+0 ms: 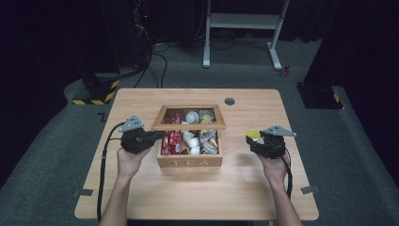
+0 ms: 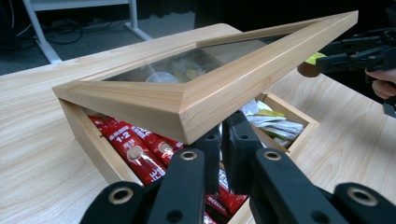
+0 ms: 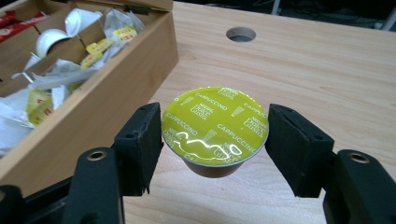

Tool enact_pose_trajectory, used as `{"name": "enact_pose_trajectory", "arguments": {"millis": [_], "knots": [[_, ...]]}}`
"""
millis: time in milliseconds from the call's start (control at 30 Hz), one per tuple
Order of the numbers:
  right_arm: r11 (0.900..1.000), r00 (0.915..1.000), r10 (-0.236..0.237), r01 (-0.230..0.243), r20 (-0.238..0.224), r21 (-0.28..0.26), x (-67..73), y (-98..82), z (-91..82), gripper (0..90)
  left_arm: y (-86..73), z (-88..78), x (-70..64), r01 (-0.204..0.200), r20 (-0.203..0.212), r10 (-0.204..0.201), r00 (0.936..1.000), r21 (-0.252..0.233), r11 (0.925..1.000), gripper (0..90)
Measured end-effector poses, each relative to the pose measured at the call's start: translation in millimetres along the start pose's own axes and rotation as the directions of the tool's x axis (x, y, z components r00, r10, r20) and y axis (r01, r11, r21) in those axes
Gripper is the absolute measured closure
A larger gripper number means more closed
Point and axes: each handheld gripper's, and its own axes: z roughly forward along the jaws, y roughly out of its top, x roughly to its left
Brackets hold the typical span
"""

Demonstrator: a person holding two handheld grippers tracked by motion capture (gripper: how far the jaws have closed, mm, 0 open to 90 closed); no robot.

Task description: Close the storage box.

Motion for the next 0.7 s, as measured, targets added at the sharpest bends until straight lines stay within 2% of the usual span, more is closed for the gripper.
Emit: {"name": "enact_pose_trajectory", "arguments": {"millis": [100, 233, 700], "knots": [[1.000, 0.9999, 0.011, -0.011, 0.006, 0.011, -2.4, -3.2, 2.9, 37.2, -1.3, 0.1, 0.0, 0.001, 0.002, -0.001, 1.0000, -0.002, 1.0000, 85.5], [0.999, 0.9983, -0.039, 0.038, 0.043, 0.039, -0.1, -5.3, 8.6, 37.2, -3.0, 0.8, -0.2, -0.005, 0.001, 0.005, 1.0000, 0.001, 1.0000, 85.6], [0.997, 0.9994, -0.029, 0.027, 0.018, 0.078, 2.0, -9.7, 27.2, 37.2, -7.2, 1.8, -1.3, 0.003, 0.007, -0.003, 1.0000, 0.000, 1.0000, 85.6]]}}
